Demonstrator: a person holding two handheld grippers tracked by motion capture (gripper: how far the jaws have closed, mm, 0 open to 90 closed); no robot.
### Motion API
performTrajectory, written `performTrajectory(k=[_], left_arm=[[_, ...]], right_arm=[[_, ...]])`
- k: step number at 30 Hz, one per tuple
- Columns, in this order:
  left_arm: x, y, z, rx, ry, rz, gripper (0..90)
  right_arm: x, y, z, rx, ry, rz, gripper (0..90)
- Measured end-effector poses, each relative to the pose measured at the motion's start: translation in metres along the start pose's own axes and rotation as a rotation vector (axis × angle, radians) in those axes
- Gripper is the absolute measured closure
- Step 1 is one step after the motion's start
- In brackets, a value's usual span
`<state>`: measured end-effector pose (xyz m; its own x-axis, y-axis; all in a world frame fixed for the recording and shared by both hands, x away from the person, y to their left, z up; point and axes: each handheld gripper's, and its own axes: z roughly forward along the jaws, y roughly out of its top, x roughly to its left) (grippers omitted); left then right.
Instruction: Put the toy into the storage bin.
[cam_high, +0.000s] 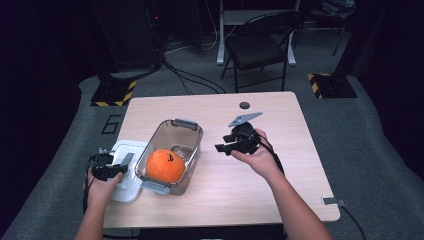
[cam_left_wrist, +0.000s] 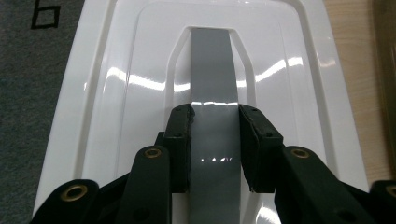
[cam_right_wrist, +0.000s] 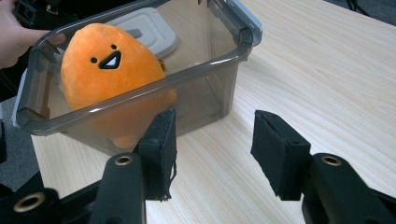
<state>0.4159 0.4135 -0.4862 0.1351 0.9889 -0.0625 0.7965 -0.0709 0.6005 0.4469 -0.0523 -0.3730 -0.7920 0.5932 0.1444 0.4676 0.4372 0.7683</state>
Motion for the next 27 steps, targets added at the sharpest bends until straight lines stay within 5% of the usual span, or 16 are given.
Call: performTrajectory(k=[27], left_arm=[[0.008, 0.011, -0.019, 0.005, -0.021, -0.033, 66.2]], right_arm=[[-0.006, -0.01, -0.006, -0.008, 0.003, 0.027, 48.9]])
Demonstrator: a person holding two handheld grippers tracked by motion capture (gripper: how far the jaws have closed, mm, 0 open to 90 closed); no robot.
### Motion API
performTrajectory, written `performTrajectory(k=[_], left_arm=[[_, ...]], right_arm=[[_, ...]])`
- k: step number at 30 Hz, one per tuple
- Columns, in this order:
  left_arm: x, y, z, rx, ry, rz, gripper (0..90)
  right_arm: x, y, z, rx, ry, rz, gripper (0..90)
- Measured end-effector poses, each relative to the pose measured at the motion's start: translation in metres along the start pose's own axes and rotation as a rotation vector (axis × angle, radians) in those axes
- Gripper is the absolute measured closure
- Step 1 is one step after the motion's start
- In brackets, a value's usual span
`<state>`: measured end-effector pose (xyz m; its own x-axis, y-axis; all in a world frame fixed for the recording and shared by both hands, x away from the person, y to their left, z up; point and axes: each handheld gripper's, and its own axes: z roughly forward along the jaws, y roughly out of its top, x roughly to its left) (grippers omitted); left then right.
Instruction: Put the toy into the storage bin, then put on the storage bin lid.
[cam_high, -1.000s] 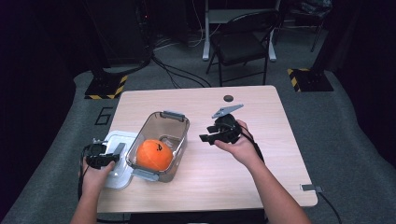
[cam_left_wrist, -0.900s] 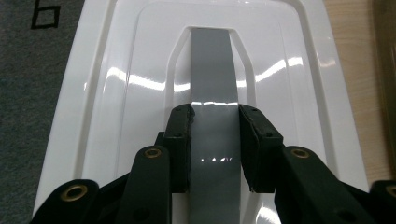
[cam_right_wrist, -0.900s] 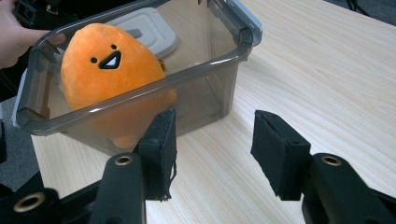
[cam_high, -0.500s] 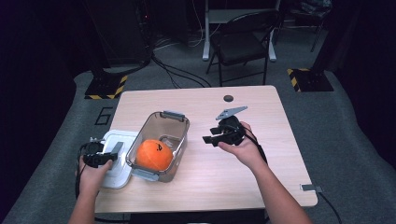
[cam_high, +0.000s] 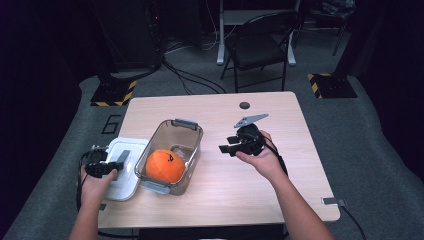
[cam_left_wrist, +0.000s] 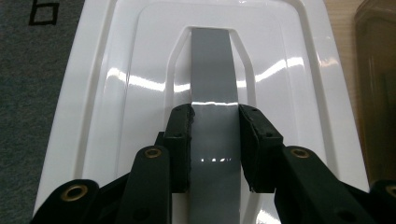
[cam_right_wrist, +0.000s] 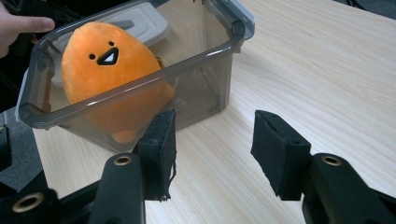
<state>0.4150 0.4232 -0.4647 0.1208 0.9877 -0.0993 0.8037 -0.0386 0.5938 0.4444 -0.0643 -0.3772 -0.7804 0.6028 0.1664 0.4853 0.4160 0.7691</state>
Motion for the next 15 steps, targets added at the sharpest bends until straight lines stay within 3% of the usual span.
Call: performTrajectory(k=[10, 14, 15], left_arm=[[0.004, 0.012, -0.015, -0.018, -0.018, -0.013, 66.3], [0.005, 0.016, -0.021, -0.017, -0.01, 0.007, 66.3], [0.004, 0.017, -0.022, -0.021, -0.012, -0.008, 66.3]], right_arm=[[-0.001, -0.001, 0.001, -0.002, 0.003, 0.0, 48.9], [-0.001, -0.002, 0.002, 0.004, -0.001, 0.01, 48.9], [-0.001, -0.002, 0.003, 0.005, -0.001, 0.008, 48.9]])
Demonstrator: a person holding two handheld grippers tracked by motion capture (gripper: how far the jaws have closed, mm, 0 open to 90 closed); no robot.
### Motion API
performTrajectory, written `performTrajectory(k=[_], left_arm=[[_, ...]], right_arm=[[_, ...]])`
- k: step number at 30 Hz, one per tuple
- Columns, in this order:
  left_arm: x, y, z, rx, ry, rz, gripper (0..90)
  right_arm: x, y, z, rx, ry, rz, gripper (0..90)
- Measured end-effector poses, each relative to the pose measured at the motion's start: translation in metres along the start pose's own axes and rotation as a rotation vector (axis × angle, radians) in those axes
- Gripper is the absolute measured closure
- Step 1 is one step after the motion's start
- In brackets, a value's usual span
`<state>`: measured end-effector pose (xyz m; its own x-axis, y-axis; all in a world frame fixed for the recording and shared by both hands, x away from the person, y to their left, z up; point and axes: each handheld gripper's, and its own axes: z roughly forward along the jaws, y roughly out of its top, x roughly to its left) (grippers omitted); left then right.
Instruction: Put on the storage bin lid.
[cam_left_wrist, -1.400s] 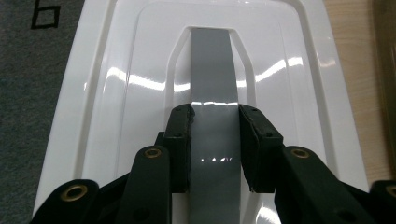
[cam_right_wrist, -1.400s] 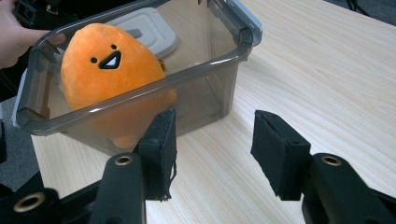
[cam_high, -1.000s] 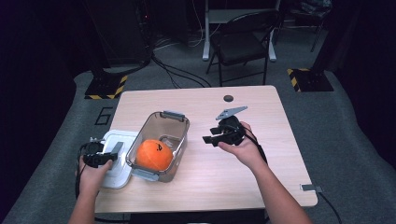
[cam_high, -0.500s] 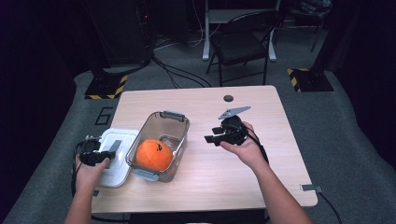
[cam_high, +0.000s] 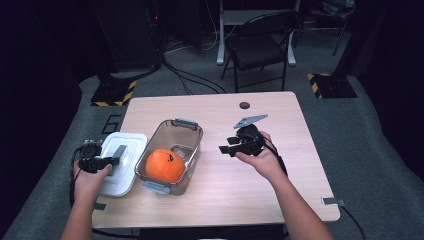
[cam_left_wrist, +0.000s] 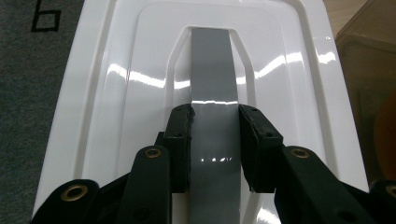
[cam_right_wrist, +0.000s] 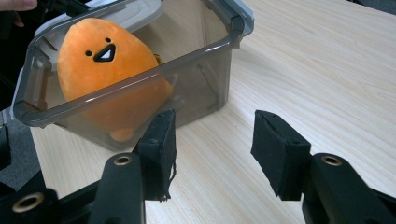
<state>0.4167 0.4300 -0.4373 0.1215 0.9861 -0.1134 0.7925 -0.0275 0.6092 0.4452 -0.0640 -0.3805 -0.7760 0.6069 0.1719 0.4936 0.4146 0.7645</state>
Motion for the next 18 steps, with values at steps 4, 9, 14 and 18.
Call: performTrajectory(k=[4, 9, 14, 18], left_arm=[[0.0, 0.006, -0.008, 0.003, -0.002, -0.002, 66.3], [0.0, 0.013, -0.018, -0.006, -0.015, 0.004, 66.3], [-0.004, 0.017, -0.026, -0.023, -0.029, -0.01, 66.3], [-0.006, 0.021, -0.033, -0.032, -0.023, 0.003, 66.3]], right_arm=[[0.0, 0.0, 0.0, -0.004, 0.001, -0.005, 48.9], [0.0, 0.0, -0.001, -0.005, 0.002, 0.0, 48.9], [-0.001, 0.0, -0.002, -0.015, -0.002, 0.001, 49.0], [-0.001, 0.0, -0.005, -0.019, 0.001, 0.008, 49.0]])
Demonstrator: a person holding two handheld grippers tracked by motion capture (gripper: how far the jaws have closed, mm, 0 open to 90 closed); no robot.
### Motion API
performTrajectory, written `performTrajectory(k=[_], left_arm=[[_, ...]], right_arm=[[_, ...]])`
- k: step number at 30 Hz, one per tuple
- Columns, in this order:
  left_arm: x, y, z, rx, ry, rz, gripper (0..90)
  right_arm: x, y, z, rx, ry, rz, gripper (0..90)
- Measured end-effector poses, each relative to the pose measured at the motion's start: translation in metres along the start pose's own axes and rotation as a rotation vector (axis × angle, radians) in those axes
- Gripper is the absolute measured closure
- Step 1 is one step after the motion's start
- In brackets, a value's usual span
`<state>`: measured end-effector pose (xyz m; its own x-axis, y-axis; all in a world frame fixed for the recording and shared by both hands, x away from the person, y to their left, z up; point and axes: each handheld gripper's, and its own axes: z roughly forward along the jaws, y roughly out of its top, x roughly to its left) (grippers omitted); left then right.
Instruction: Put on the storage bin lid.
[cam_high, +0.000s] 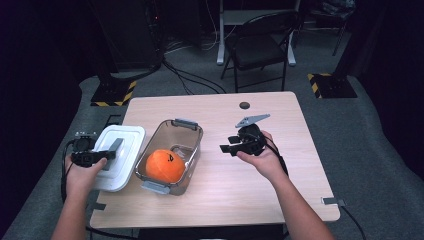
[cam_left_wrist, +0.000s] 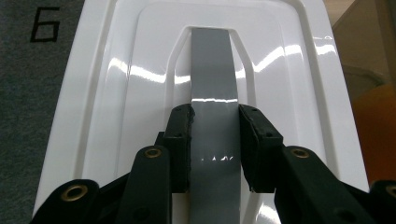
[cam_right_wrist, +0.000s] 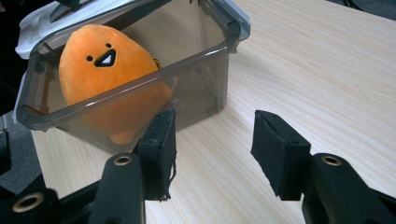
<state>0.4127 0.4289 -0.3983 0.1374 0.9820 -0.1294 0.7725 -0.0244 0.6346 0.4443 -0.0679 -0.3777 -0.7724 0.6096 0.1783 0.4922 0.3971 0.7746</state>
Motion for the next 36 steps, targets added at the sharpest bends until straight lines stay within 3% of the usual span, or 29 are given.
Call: performTrajectory(k=[8, 17, 25, 36], left_arm=[[-0.003, 0.007, -0.014, -0.002, 0.011, 0.004, 66.3], [-0.011, 0.018, -0.033, -0.003, -0.009, 0.031, 66.3], [-0.025, 0.029, -0.043, -0.007, -0.027, 0.061, 66.3], [-0.049, 0.04, -0.044, 0.005, -0.047, 0.101, 66.3]], right_arm=[[-0.001, 0.0, -0.001, -0.005, -0.001, -0.003, 49.0], [-0.002, 0.0, -0.002, -0.008, -0.001, -0.002, 49.0], [-0.004, 0.0, -0.007, -0.013, -0.004, 0.011, 48.9], [-0.008, -0.001, -0.013, -0.017, -0.015, 0.015, 48.9]])
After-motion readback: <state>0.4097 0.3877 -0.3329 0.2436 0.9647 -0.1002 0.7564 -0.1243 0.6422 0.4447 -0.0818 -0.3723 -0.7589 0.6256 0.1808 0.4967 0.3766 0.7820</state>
